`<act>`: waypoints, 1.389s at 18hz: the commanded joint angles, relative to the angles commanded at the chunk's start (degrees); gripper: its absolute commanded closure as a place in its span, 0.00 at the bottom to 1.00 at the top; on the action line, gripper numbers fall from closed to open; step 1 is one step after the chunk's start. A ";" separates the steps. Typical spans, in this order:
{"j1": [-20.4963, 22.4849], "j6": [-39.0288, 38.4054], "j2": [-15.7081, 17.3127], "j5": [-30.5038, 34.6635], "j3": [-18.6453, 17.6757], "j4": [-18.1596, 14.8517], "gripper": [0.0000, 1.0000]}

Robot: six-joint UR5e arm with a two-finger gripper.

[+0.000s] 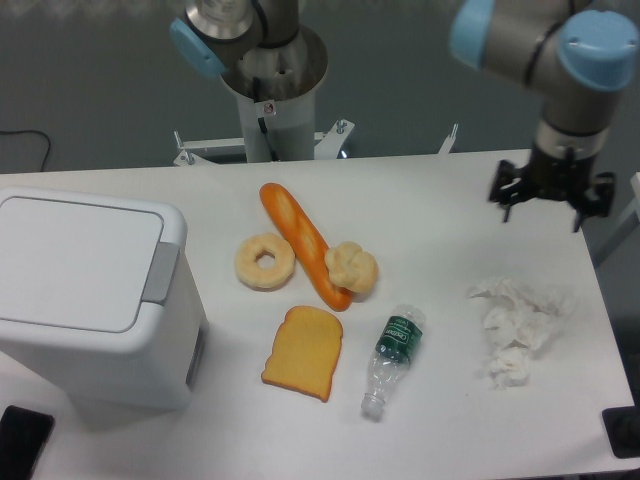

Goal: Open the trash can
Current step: 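Move the gripper from the tissues toward the white trash can lid, then lower the gripper onto the lid edge and push it open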

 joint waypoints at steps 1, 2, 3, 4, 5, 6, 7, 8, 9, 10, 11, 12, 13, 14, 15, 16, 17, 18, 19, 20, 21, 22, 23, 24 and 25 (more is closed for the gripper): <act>-2.02 -2.29 0.53 0.00 0.00 0.09 0.00; -3.52 -4.14 1.14 -0.17 0.00 0.09 0.00; -4.75 -5.99 1.76 -0.87 0.00 0.09 0.01; -5.55 -8.35 2.46 -1.66 0.09 0.17 0.08; -6.51 -10.73 2.73 -2.45 0.26 0.18 0.12; -7.74 -13.19 2.90 -2.55 0.52 0.18 0.22; -8.97 -16.26 3.52 -2.72 0.61 0.26 0.34; -10.29 -19.68 3.61 -3.25 0.62 0.35 0.51; -11.52 -22.85 3.96 -4.12 0.62 0.53 0.66; -12.32 -24.79 4.74 -4.74 0.62 0.61 0.80; -12.76 -25.68 5.19 -5.01 0.70 0.62 0.89; -13.63 -26.74 5.28 -5.71 0.88 0.62 0.94; -14.77 -28.75 5.37 -6.32 1.31 0.62 0.97; -16.00 -30.86 5.63 -6.33 1.58 0.62 0.98; -17.06 -32.36 5.63 -6.50 1.76 0.62 0.99; -18.20 -33.16 5.63 -7.11 1.84 0.62 0.99; -18.99 -33.86 5.63 -7.90 1.85 0.62 1.00; -19.70 -34.74 5.72 -8.43 1.85 0.62 1.00; -20.75 -35.96 5.72 -8.87 2.02 0.79 1.00; -21.89 -37.11 5.72 -8.96 2.20 1.49 1.00; -23.03 -37.99 5.63 -8.97 2.28 2.28 1.00; -23.83 -38.69 5.63 -9.05 2.46 2.89 1.00; -24.62 -39.48 5.54 -9.14 2.55 3.16 1.00; -25.67 -39.93 5.54 -9.49 2.55 3.16 1.00; -26.20 -40.10 5.54 -9.75 2.55 3.16 1.00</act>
